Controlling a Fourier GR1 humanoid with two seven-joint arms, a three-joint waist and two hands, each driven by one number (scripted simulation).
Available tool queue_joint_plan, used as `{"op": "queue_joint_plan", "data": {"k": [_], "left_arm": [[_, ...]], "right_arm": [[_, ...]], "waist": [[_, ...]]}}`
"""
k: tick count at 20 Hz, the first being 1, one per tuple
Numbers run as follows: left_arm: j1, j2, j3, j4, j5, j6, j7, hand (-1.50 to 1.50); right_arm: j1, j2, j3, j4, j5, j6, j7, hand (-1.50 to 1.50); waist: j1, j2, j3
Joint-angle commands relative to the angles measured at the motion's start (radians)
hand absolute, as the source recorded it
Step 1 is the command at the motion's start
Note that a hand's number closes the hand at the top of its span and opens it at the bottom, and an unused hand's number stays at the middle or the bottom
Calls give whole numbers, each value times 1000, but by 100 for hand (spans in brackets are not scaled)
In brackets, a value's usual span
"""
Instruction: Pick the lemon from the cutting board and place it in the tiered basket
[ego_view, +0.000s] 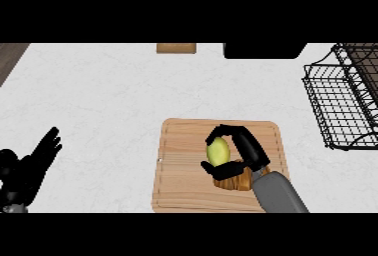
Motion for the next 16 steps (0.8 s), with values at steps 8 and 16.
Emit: {"op": "queue_joint_plan", "data": {"k": [8,16], "left_arm": [[22,19,37,-9,7,-3,27,0],[36,22,64,17,16,6,21,0]], "right_arm": [[169,-58,176,-187,350,-111,444,150],[220,-56,272,-601,629,-70,865,150]], "waist": [[-39,-24,-12],[-84,-31,-10]]}}
